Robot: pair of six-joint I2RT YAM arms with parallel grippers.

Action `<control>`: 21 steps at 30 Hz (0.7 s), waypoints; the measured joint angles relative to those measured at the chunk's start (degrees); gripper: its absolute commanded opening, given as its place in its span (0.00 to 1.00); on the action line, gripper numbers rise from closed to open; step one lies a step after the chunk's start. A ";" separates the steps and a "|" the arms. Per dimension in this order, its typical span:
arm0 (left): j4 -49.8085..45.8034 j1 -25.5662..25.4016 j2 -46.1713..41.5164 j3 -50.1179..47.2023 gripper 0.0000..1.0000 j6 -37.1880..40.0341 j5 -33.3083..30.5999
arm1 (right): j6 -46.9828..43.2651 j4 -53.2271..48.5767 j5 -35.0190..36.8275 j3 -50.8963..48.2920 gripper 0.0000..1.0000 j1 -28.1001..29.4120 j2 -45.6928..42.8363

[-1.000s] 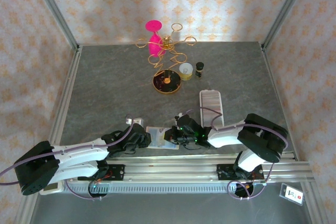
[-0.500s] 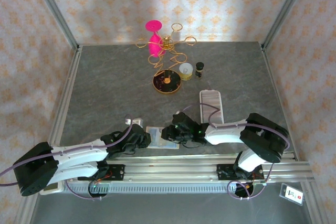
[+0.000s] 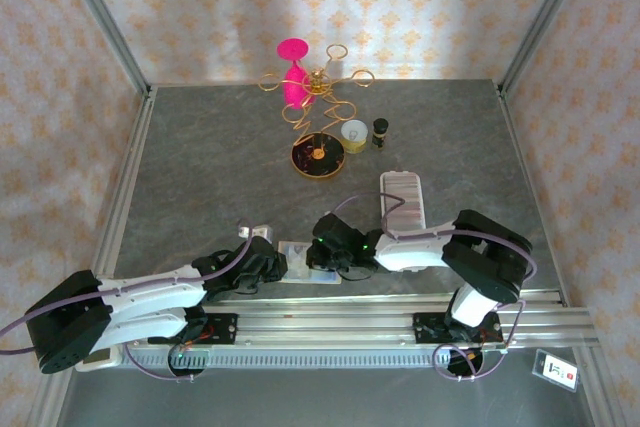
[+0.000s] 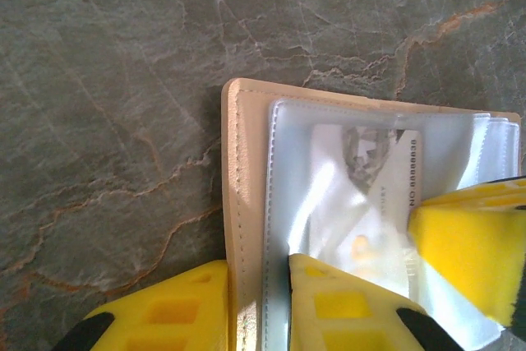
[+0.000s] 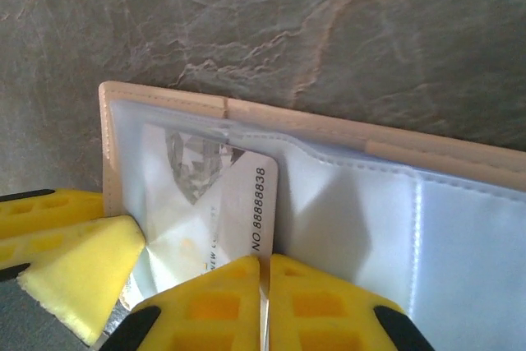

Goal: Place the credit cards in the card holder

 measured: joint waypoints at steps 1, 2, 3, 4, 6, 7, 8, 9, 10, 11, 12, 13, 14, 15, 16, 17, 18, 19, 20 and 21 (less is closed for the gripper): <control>0.00 0.00 0.00 0.00 0.20 -0.15 0.00 | -0.02 -0.22 0.28 0.35 0.08 0.17 0.28; 0.00 0.02 -0.02 0.00 0.20 -0.17 0.00 | -0.04 -0.59 0.50 0.66 0.07 0.31 0.48; 0.02 0.02 -0.02 0.00 0.20 -0.20 -0.02 | -0.02 -0.87 0.63 0.83 0.07 0.39 0.52; 0.02 0.02 -0.02 0.00 0.20 -0.22 0.00 | -0.02 -1.05 0.79 0.92 0.07 0.44 0.52; 0.13 0.02 -0.04 -0.02 0.20 -0.26 0.00 | 0.00 -1.22 1.14 1.05 0.07 0.59 0.57; 0.15 0.00 -0.04 -0.02 0.20 -0.33 0.00 | 0.00 -1.25 1.16 1.07 0.07 0.61 0.57; 0.15 0.02 -0.07 -0.04 0.20 -0.37 0.00 | 0.02 -1.22 1.18 1.07 0.07 0.66 0.57; 0.20 0.02 -0.15 -0.11 0.21 -0.37 0.02 | 0.04 -1.20 1.18 1.07 0.07 0.66 0.57; 0.44 0.02 -0.31 -0.31 0.23 -0.39 0.02 | 0.22 -1.11 1.18 1.07 0.07 0.66 0.57; 0.59 0.02 -0.44 -0.44 0.25 -0.42 0.02 | 0.26 -1.05 1.18 1.07 0.07 0.66 0.57; 0.79 0.02 -0.55 -0.57 0.26 -0.50 0.04 | 0.31 -1.01 1.18 1.05 0.07 0.66 0.57; 0.94 0.02 -0.72 -0.72 0.29 -0.70 0.11 | 0.44 -1.03 1.20 1.05 0.07 0.66 0.57; 1.01 0.00 -0.98 -0.85 0.31 -0.83 0.20 | 0.46 -0.98 1.22 1.05 0.06 0.66 0.57; 1.05 0.00 -1.20 -0.98 0.32 -0.85 0.26 | 0.68 -0.81 1.25 1.05 0.06 0.76 0.57; 1.05 0.00 -1.44 -1.09 0.33 -0.90 0.28 | 0.76 -0.76 1.38 1.05 0.06 0.85 0.57; 1.07 0.00 -1.68 -1.22 0.33 -1.03 0.33 | 0.90 -0.76 1.60 1.05 0.05 1.03 0.57; 1.07 0.00 -1.95 -1.33 0.34 -1.11 0.46 | 1.07 -0.76 1.86 1.05 0.05 1.09 0.57; 1.09 0.00 -2.16 -1.42 0.34 -1.27 0.50 | 1.22 -0.76 2.03 1.01 0.05 1.16 0.52; 1.11 0.00 -2.29 -1.51 0.34 -1.31 0.57 | 1.38 -0.70 2.27 0.87 0.05 1.22 0.42; 1.20 0.00 -2.40 -1.57 0.34 -1.33 0.68 | 1.53 -0.57 2.51 0.61 0.05 1.29 0.17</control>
